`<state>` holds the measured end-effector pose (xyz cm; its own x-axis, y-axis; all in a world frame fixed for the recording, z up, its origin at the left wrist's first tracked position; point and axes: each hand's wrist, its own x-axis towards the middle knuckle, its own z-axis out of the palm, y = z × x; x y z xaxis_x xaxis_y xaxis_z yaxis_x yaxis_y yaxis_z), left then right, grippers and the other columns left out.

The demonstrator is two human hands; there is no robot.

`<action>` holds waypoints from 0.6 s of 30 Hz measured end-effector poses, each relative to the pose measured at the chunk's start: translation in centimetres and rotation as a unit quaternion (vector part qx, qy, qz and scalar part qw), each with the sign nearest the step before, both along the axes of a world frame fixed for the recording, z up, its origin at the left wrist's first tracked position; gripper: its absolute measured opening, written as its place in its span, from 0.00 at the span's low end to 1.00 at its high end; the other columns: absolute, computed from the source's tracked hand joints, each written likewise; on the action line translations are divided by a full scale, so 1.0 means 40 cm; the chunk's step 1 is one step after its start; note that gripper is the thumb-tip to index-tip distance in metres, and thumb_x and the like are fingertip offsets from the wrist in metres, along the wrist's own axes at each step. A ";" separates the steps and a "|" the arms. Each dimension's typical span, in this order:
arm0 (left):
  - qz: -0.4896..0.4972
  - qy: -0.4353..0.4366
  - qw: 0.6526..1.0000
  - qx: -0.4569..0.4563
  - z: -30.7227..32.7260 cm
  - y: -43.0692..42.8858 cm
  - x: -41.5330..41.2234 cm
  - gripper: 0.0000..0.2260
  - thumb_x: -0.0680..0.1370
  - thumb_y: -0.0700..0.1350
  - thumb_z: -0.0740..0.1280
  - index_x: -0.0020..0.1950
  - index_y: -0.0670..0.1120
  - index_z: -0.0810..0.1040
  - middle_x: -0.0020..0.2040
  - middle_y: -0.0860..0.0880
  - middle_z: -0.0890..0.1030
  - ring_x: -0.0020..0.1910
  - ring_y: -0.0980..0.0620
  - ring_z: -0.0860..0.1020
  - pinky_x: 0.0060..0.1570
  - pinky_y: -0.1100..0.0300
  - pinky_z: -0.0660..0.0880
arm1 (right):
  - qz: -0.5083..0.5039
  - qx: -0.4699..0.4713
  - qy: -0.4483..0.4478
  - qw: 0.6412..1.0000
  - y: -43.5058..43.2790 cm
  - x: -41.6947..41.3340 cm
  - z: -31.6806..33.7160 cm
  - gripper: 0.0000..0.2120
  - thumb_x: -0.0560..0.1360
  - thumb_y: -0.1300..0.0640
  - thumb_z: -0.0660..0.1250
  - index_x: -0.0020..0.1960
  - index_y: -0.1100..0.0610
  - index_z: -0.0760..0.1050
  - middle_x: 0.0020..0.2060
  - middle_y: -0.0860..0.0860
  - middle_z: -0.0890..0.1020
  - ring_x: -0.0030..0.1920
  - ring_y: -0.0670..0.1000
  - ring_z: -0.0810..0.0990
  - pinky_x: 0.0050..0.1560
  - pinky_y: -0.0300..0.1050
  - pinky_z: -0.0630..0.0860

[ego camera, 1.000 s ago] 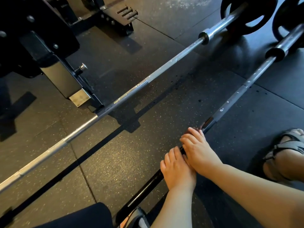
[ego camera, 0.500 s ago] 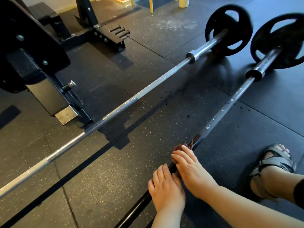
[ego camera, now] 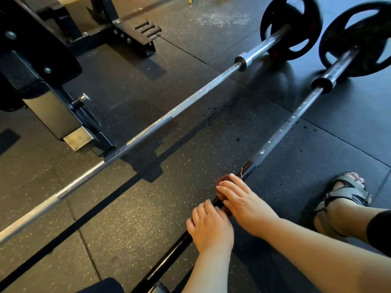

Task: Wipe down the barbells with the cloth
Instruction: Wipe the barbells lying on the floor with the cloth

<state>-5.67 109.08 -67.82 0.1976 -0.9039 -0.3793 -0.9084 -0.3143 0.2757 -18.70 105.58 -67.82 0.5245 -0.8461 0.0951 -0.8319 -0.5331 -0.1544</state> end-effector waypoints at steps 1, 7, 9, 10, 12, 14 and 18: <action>-0.006 -0.004 1.000 -0.003 0.002 0.003 -0.002 0.25 0.85 0.55 0.44 0.81 0.50 0.59 0.80 0.51 0.63 0.81 0.50 0.56 0.79 0.47 0.49 | -0.004 -0.020 -0.005 1.000 -0.017 -0.009 0.007 0.20 0.74 0.55 0.73 0.66 0.55 0.80 0.64 0.48 0.80 0.72 0.53 0.65 0.80 0.55 0.48; -0.011 0.021 0.998 -0.060 -0.008 0.012 -0.031 0.32 0.81 0.55 0.39 0.82 0.44 0.55 0.82 0.45 0.59 0.82 0.46 0.51 0.79 0.46 0.43 | -0.165 0.052 -0.081 0.982 -0.048 0.010 -0.007 0.19 0.83 0.59 0.57 0.71 0.62 0.75 0.71 0.54 0.74 0.79 0.58 0.58 0.79 0.49 0.31; -0.036 0.017 0.999 -0.028 -0.010 0.008 -0.029 0.31 0.84 0.53 0.55 0.83 0.44 0.48 0.84 0.45 0.52 0.83 0.46 0.44 0.79 0.46 0.39 | -0.103 0.078 -0.072 0.989 -0.024 0.037 -0.018 0.22 0.82 0.54 0.53 0.71 0.59 0.75 0.70 0.52 0.75 0.79 0.58 0.58 0.81 0.58 0.39; -0.046 0.009 0.999 -0.018 -0.005 0.007 -0.025 0.34 0.84 0.53 0.59 0.83 0.44 0.45 0.84 0.46 0.49 0.83 0.46 0.42 0.79 0.46 0.37 | -0.048 0.094 -0.048 0.993 -0.017 0.038 -0.017 0.23 0.82 0.53 0.52 0.72 0.57 0.74 0.71 0.50 0.74 0.80 0.57 0.58 0.81 0.60 0.43; -0.039 0.010 0.998 -0.038 -0.006 0.012 -0.023 0.31 0.85 0.52 0.55 0.83 0.45 0.46 0.84 0.46 0.50 0.83 0.47 0.43 0.79 0.47 0.37 | 0.026 0.096 -0.020 0.995 -0.036 0.002 -0.014 0.22 0.83 0.50 0.53 0.72 0.53 0.74 0.71 0.48 0.74 0.79 0.54 0.61 0.81 0.59 0.49; -0.013 0.024 0.997 -0.069 -0.008 0.014 -0.029 0.27 0.85 0.52 0.48 0.83 0.45 0.52 0.83 0.47 0.56 0.83 0.47 0.48 0.79 0.47 0.40 | -0.032 0.115 -0.066 0.991 -0.066 -0.050 -0.021 0.21 0.84 0.49 0.52 0.74 0.52 0.72 0.73 0.47 0.72 0.80 0.51 0.56 0.81 0.58 0.49; 0.013 0.038 0.996 -0.075 -0.011 0.004 -0.033 0.25 0.85 0.50 0.50 0.83 0.47 0.55 0.82 0.49 0.60 0.82 0.49 0.53 0.79 0.49 0.47 | -0.176 0.056 -0.106 0.977 -0.086 -0.049 0.008 0.19 0.81 0.59 0.67 0.71 0.61 0.74 0.72 0.55 0.73 0.79 0.58 0.53 0.77 0.60 0.47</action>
